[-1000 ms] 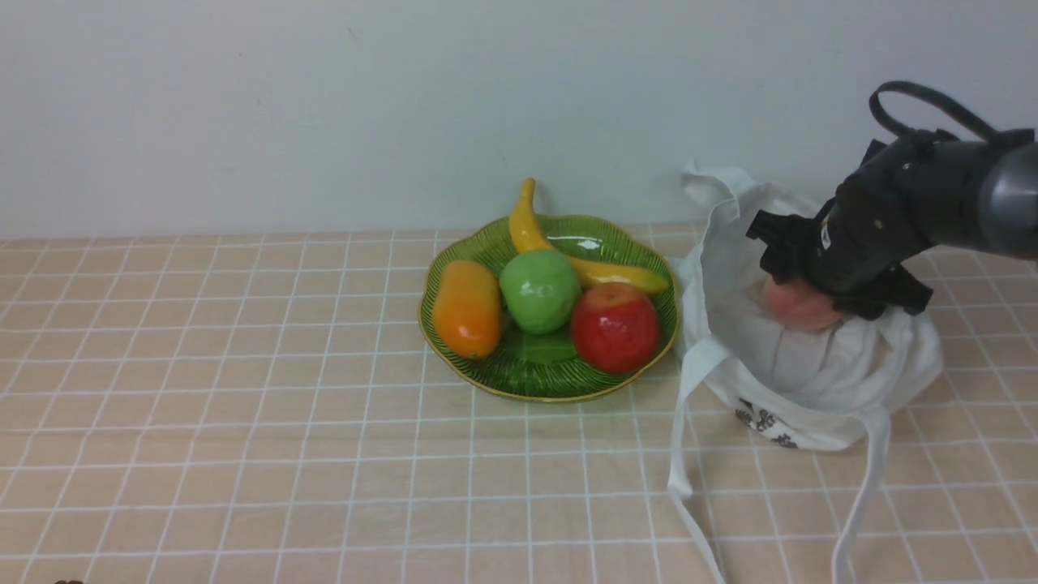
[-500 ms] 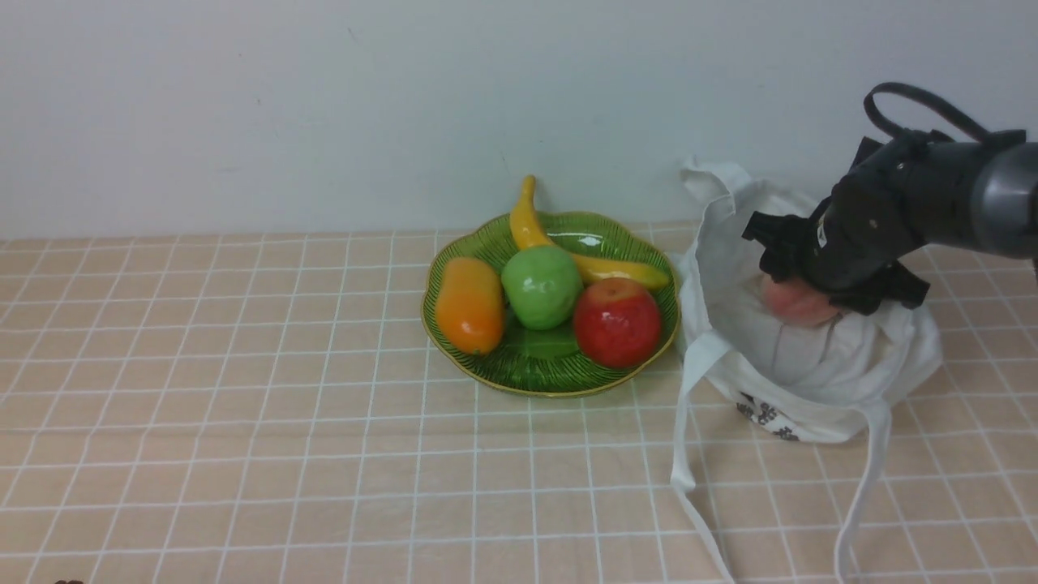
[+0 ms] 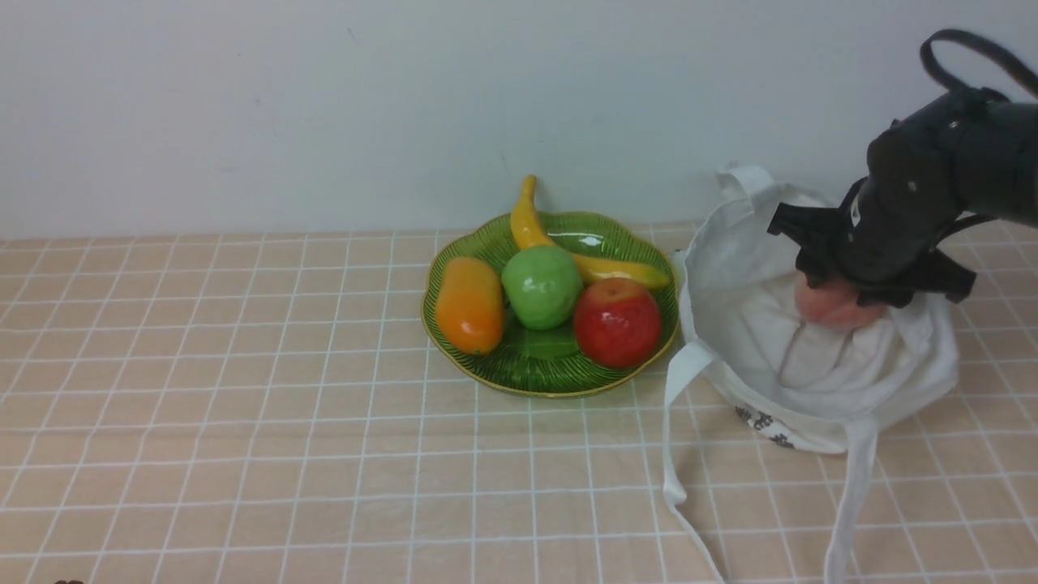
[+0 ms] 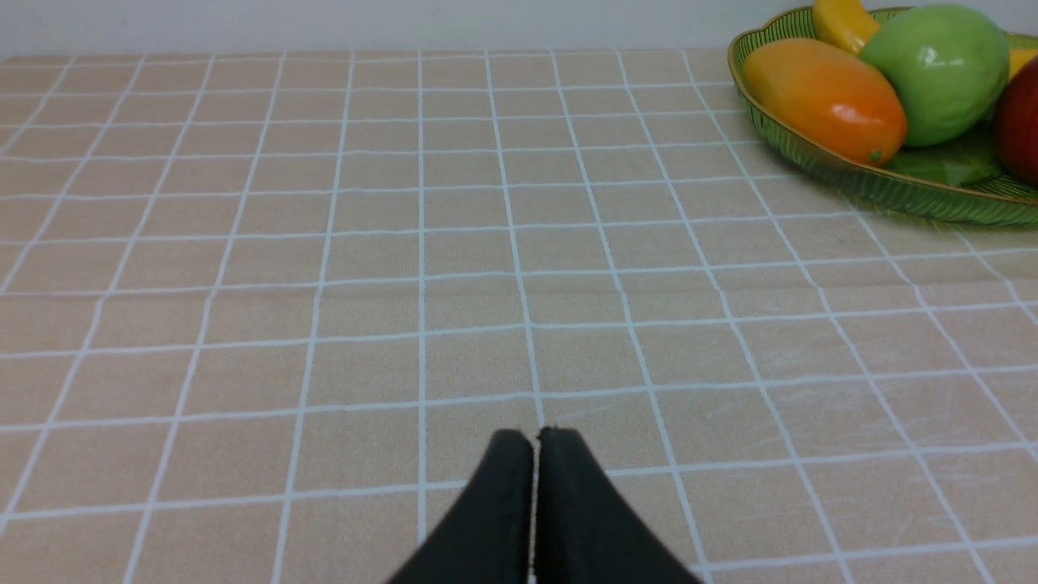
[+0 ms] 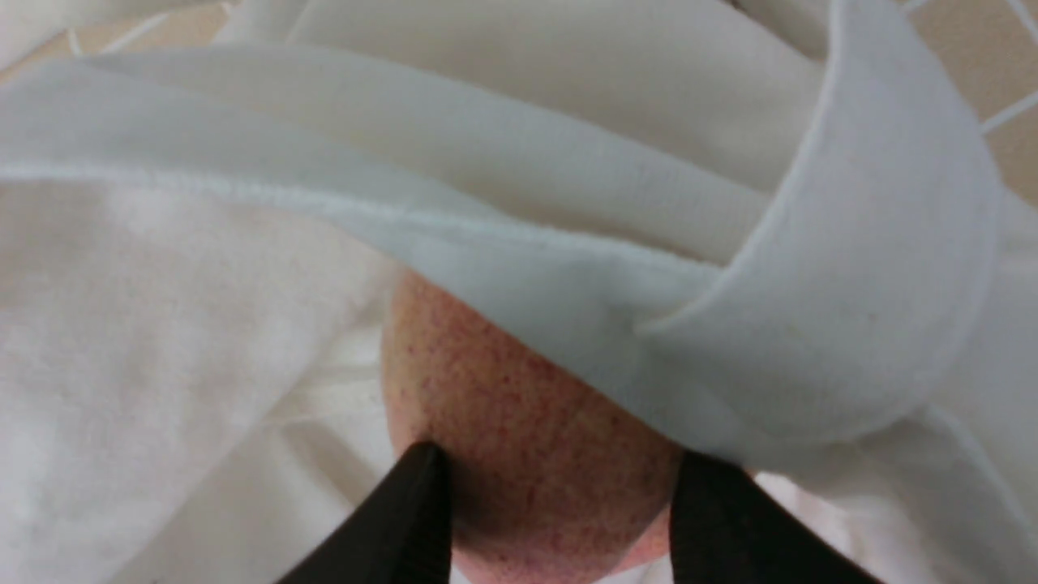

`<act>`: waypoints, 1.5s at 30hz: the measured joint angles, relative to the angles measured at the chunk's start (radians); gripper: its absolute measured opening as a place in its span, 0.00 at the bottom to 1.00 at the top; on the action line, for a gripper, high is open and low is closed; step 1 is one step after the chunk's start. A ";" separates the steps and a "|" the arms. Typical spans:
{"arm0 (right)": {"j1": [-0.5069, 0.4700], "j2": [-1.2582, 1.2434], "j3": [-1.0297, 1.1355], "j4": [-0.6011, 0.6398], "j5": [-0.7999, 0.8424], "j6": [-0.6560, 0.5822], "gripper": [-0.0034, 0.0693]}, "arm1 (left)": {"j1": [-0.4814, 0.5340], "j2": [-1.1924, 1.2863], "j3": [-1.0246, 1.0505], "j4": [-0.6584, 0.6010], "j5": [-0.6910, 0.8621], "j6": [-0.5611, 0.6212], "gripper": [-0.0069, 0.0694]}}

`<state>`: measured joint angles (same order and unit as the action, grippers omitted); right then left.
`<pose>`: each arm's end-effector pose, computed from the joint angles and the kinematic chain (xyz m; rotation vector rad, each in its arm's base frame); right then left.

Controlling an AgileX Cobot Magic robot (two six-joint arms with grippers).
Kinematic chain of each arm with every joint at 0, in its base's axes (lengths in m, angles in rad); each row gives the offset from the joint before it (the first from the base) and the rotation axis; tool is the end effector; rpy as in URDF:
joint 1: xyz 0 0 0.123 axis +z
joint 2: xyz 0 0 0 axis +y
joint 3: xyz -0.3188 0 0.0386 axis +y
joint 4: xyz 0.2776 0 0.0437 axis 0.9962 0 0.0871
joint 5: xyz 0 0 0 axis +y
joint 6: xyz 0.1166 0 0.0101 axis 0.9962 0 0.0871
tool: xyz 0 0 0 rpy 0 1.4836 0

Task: Take the fruit out of the bag on the brown coffee tablecloth and place them on the plate.
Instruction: 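Reach into the cloth bag and grasp the peach with the right gripper, then place the peach onto the plate with the right gripper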

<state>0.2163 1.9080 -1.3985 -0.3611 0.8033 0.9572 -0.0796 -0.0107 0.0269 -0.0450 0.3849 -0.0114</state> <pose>0.4433 0.0669 0.2086 0.7098 2.5951 -0.0837 0.0700 -0.0076 0.1612 0.0366 1.8853 -0.1068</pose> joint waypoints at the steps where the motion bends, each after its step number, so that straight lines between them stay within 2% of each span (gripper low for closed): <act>1: 0.000 -0.011 0.000 0.011 0.012 -0.021 0.49 | 0.000 0.000 0.000 0.000 0.000 0.000 0.08; 11: 0.000 -0.040 0.000 0.268 0.059 -0.310 0.49 | 0.000 0.000 0.000 0.000 0.000 0.000 0.08; 15: 0.000 -0.041 0.000 0.392 0.095 -0.469 0.49 | 0.000 0.000 0.000 0.000 0.000 0.000 0.08; 18: 0.000 -0.056 0.001 0.433 0.141 -0.555 0.49 | 0.000 0.000 0.000 0.000 0.000 0.000 0.08; 25: 0.000 -0.179 0.001 0.464 0.215 -0.640 0.49 | 0.000 0.000 0.000 0.000 0.000 0.000 0.08; 32: 0.010 -0.270 0.001 0.620 -0.012 -0.742 0.49 | 0.000 0.000 0.000 0.000 0.000 0.000 0.08; 36: 0.080 -0.197 0.001 0.738 -0.188 -0.905 0.49 | 0.000 0.000 0.000 0.000 0.000 0.000 0.08; 41: 0.162 -0.089 0.001 0.827 -0.250 -1.042 0.49 | 0.000 0.000 0.000 0.000 0.000 0.000 0.08; 42: 0.205 -0.035 0.001 0.857 -0.278 -1.097 0.49 | 0.000 0.000 0.000 0.000 0.000 0.000 0.08; 45: 0.233 -0.002 0.001 0.866 -0.305 -1.139 0.49 | 0.000 0.000 0.000 0.000 0.000 0.000 0.08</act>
<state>0.4496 1.9056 -1.3976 0.5050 0.4984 -0.1817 -0.0796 -0.0107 0.0269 -0.0450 0.3849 -0.0114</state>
